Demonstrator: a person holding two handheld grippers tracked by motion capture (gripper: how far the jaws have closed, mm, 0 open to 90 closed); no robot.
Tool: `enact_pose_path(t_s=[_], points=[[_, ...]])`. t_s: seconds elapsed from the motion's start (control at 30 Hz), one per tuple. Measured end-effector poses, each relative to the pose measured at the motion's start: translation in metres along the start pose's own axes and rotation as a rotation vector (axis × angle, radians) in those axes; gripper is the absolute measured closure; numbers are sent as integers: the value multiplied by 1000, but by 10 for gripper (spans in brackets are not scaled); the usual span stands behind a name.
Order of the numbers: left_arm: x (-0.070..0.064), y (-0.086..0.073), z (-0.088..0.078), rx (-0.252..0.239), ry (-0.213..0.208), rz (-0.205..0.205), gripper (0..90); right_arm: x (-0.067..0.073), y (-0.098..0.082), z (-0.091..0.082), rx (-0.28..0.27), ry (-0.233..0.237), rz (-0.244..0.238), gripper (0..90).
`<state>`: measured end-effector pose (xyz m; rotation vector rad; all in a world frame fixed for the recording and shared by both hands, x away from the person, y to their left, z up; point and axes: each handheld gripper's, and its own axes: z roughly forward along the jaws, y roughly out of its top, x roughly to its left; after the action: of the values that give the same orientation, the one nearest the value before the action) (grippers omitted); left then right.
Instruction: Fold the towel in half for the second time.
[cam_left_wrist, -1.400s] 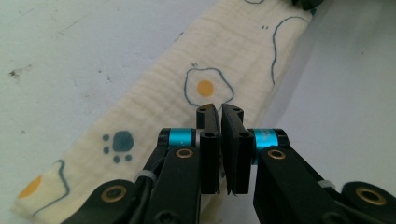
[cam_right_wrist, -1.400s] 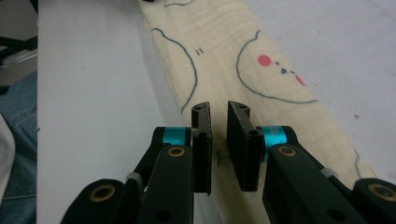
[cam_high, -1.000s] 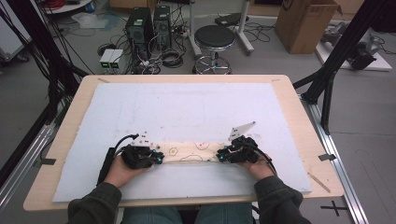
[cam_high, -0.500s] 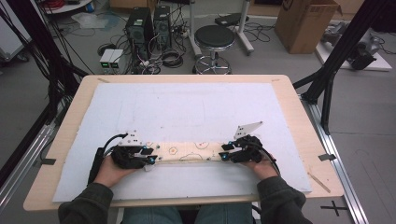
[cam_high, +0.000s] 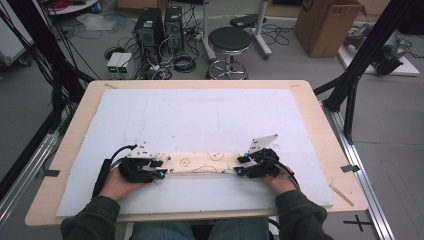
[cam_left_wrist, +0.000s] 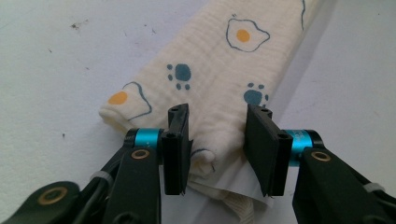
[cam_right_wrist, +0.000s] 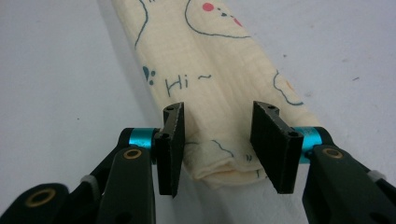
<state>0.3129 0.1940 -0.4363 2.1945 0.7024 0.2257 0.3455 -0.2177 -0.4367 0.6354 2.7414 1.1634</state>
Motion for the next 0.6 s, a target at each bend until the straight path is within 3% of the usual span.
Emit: enact_pose_path(t_s=[0.17, 0.53, 0.6], points=[[0, 0, 0, -2, 1, 7, 605, 3, -3, 0, -18, -24, -23, 535], [-1, 0, 0, -3, -2, 12, 572, 4, -3, 1, -21, -14, -22, 501], [-1, 1, -2, -9, -8, 7, 561, 3, -3, 0, -26, -4, -3, 481]])
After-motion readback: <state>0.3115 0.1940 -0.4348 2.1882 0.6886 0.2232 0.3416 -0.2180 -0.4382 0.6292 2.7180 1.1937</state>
